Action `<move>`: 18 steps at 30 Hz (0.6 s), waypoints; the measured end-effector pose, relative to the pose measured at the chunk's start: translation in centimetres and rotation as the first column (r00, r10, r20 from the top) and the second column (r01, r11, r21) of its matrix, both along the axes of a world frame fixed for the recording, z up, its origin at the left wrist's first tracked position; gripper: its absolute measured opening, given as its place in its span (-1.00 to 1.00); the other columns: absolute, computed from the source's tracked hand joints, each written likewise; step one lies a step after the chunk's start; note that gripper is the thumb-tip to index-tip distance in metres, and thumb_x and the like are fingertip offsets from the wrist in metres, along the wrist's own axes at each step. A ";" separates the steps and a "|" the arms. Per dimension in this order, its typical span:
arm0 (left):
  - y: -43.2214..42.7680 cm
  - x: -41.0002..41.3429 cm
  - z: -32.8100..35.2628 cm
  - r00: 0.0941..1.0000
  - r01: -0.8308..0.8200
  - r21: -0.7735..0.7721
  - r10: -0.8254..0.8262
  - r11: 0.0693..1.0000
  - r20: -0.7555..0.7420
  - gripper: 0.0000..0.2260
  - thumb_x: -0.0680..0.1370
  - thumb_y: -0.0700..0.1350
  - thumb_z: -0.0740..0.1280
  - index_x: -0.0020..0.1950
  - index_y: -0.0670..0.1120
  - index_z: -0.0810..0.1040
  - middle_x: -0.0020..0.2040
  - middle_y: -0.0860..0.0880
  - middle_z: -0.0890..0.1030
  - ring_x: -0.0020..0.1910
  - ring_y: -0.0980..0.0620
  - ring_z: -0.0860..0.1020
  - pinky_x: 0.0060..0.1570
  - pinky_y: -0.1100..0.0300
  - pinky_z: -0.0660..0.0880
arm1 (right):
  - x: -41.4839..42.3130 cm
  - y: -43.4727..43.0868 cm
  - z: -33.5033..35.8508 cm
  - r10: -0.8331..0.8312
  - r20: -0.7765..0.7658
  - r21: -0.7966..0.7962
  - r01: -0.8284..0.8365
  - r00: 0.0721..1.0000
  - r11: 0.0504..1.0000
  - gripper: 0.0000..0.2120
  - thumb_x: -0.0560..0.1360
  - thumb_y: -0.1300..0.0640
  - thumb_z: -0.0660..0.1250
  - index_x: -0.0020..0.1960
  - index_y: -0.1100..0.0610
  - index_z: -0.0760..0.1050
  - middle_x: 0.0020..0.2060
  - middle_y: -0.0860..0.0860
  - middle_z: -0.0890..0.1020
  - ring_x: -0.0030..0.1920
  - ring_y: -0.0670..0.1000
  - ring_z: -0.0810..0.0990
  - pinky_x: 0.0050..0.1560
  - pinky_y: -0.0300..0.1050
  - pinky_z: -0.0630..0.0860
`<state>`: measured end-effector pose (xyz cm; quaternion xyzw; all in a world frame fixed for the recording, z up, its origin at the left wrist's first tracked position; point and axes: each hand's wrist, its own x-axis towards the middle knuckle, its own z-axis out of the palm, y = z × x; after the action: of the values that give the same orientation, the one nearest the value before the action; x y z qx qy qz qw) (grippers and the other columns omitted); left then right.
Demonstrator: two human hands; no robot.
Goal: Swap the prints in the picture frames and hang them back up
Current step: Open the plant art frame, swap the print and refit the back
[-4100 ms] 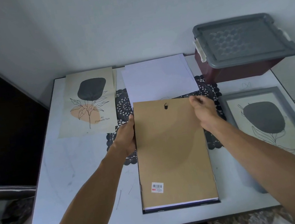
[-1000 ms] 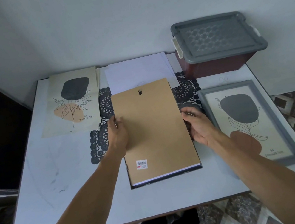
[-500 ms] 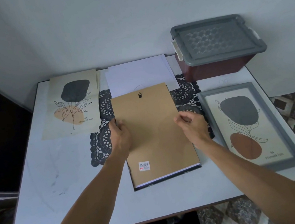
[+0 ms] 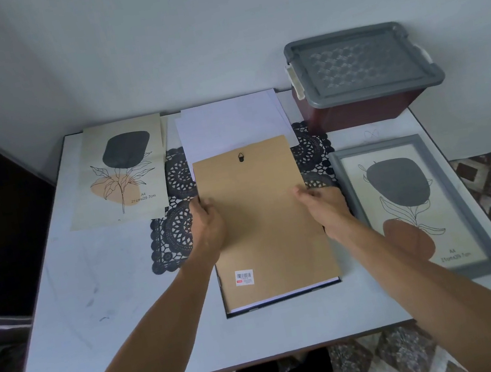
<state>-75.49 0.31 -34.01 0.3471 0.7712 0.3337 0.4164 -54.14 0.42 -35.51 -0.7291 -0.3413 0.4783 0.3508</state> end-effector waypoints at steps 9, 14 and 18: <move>-0.3 0.6 0.0 0.970 0.083 -0.149 -0.114 0.985 -0.215 -0.60 0.68 0.00 0.01 0.48 -0.12 0.29 0.39 -0.27 0.26 0.23 -0.31 0.43 0.29 -0.15 0.37 | 0.0 -0.5 0.5 0.102 0.297 -0.060 -0.088 0.949 0.994 -0.64 0.66 -0.09 0.14 -0.08 0.19 0.47 -0.33 0.01 0.50 -0.25 0.05 0.50 -0.25 -0.10 0.34; -0.5 0.5 0.1 0.926 0.142 -0.217 -0.208 0.966 -0.316 -0.63 0.67 -0.07 0.01 0.39 -0.14 0.41 0.40 -0.26 0.25 0.35 -0.29 0.28 0.35 -0.12 0.27 | -0.5 -1.2 0.8 0.101 0.457 -0.064 -0.081 0.884 0.995 -0.60 0.65 -0.07 0.10 -0.08 0.21 0.53 -0.14 0.19 0.61 -0.12 0.17 0.59 -0.12 -0.05 0.50; -0.6 0.2 0.1 0.907 0.191 -0.221 -0.259 0.956 -0.333 -0.63 0.66 -0.08 0.03 0.41 -0.14 0.38 0.38 -0.29 0.29 0.35 -0.28 0.30 0.36 -0.09 0.23 | -0.7 -1.5 1.1 0.130 0.516 -0.075 -0.106 0.846 0.992 -0.57 0.66 -0.08 0.01 0.04 0.20 0.52 -0.01 0.20 0.61 0.03 0.23 0.58 0.03 0.03 0.49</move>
<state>-75.33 -0.25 -33.96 0.4490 0.8162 0.1418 0.3348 -54.80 -1.11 -34.44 -0.8163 -0.4570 0.2914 0.1996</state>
